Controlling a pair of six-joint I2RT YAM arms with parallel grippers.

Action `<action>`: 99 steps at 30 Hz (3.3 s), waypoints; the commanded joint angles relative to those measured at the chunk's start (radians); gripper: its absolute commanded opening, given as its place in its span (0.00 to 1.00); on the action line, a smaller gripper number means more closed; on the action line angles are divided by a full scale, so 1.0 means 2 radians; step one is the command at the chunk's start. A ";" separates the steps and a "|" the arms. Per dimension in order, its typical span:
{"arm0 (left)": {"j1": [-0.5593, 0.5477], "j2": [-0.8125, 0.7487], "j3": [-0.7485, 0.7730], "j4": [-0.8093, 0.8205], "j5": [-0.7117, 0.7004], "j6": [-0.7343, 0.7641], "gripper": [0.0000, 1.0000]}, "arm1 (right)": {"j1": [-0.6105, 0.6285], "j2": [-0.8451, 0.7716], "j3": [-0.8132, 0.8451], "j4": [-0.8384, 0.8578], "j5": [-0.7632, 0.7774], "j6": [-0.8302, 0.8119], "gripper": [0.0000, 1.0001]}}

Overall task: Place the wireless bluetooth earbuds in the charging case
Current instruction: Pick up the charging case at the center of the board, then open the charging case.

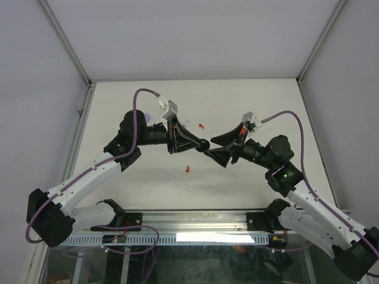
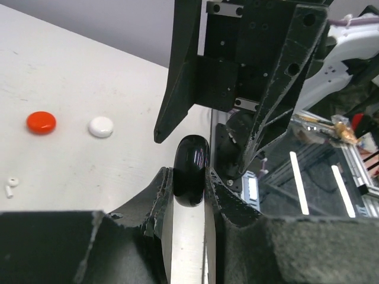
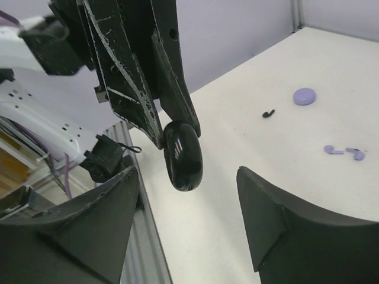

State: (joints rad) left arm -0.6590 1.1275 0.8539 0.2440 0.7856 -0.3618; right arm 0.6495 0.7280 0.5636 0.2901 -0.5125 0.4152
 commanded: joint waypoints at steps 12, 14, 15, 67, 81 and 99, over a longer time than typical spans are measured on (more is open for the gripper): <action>-0.006 0.040 0.184 -0.358 -0.005 0.294 0.00 | -0.001 0.004 0.062 -0.096 -0.075 -0.243 0.75; -0.020 0.046 0.197 -0.376 -0.023 0.313 0.00 | 0.000 0.017 0.063 -0.086 -0.095 -0.253 0.74; -0.028 0.048 0.201 -0.383 -0.035 0.323 0.00 | 0.000 0.021 0.062 -0.078 -0.102 -0.254 0.73; -0.039 -0.009 0.113 -0.270 -0.025 0.274 0.61 | -0.001 0.059 0.004 0.038 -0.152 -0.178 0.00; -0.037 -0.004 0.064 -0.185 -0.012 0.207 0.68 | 0.000 0.037 -0.037 0.113 -0.127 -0.126 0.00; -0.024 0.014 0.063 -0.160 -0.050 0.164 0.63 | -0.001 0.026 -0.041 0.114 -0.137 -0.124 0.00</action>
State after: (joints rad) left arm -0.7315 1.1667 0.9821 -0.1455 0.7261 0.0059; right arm 0.6449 0.8047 0.4786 0.4473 -0.7841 0.1570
